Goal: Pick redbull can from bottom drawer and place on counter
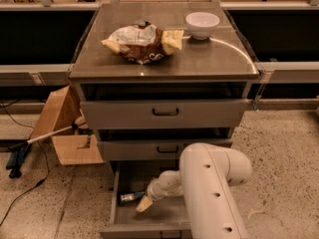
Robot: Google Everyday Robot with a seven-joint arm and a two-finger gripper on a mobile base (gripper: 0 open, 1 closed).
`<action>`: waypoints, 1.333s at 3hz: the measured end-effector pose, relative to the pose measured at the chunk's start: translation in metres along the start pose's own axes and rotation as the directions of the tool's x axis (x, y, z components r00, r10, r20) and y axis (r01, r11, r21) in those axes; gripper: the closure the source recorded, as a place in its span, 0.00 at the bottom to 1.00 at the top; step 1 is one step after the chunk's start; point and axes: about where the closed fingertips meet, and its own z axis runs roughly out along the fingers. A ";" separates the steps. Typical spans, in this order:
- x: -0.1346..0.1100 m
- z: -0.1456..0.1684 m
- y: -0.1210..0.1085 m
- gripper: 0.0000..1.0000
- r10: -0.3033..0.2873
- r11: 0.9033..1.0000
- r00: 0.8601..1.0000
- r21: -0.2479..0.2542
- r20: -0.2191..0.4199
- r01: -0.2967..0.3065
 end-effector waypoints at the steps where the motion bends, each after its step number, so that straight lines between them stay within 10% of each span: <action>1: -0.007 0.010 -0.002 0.00 -0.011 1.000 1.000 -0.007 0.008 0.011; 2: -0.018 0.016 -0.005 0.00 -0.035 0.999 0.999 -0.016 0.020 0.036; 4: -0.019 0.017 -0.006 0.46 -0.038 0.999 0.999 -0.016 0.022 0.038</action>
Offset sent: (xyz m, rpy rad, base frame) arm 0.0287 0.0289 -0.0015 0.0276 -0.0330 0.0636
